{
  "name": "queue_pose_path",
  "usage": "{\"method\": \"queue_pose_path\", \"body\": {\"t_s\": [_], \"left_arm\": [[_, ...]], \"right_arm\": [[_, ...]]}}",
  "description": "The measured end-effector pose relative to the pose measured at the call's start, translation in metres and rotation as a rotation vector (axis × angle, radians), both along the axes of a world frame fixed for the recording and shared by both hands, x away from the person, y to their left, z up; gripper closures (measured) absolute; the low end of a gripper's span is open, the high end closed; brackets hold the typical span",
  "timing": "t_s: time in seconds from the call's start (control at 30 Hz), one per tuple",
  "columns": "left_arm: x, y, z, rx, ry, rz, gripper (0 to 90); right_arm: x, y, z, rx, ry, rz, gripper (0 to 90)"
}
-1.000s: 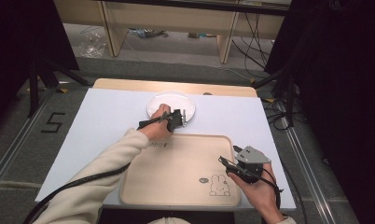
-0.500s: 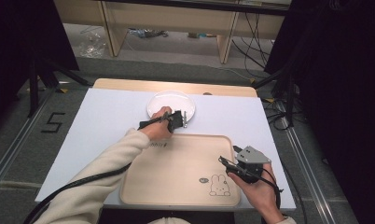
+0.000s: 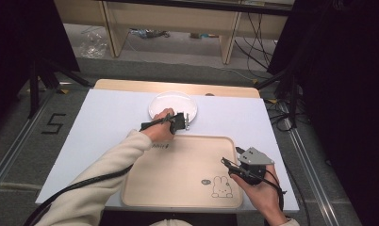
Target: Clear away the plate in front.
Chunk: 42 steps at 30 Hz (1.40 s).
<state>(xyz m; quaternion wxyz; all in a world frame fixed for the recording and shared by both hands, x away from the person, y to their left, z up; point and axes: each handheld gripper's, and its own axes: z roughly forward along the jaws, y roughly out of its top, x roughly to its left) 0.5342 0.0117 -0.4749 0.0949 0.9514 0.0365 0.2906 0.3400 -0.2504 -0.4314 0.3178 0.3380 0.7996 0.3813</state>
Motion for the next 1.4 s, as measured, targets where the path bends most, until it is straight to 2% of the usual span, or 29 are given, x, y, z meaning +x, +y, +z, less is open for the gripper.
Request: {"method": "queue_pose_path", "body": {"t_s": [0.17,0.33,0.63,0.77,1.2,1.23,1.27,1.3,1.4], "left_arm": [[0.0,0.0,0.0,0.005,-0.013,-0.006,77.2],[-0.001,-0.001,0.0,0.004,-0.009,0.0,78.3],[-0.003,-0.003,0.001,0.037,-0.032,-0.017,79.9],[-0.004,-0.002,0.003,0.028,-0.031,-0.008,80.5],[-0.008,-0.006,0.023,0.026,-0.122,-0.006,85.8],[-0.009,-0.006,0.022,0.005,-0.124,0.004,85.8],[-0.009,-0.006,0.024,0.029,-0.134,-0.006,86.1],[-0.008,-0.006,0.025,0.007,-0.147,-0.005,86.3],[-0.009,-0.005,0.026,-0.003,-0.154,0.005,87.0]], "right_arm": [[0.0,0.0,0.0,0.002,0.0,-0.002,41.1],[0.0,0.0,0.0,0.003,0.001,0.001,41.3],[0.0,0.0,0.0,0.006,0.002,0.001,41.6],[0.0,0.0,0.0,0.007,0.002,0.002,41.8],[0.0,0.0,0.0,0.006,-0.001,0.005,42.1],[0.0,0.0,0.0,0.006,-0.001,0.005,42.1],[0.0,0.0,0.0,0.007,0.0,0.005,42.1],[0.0,0.001,0.0,0.008,0.003,0.005,42.1],[0.0,0.001,0.0,0.008,0.002,0.005,42.1]]}}
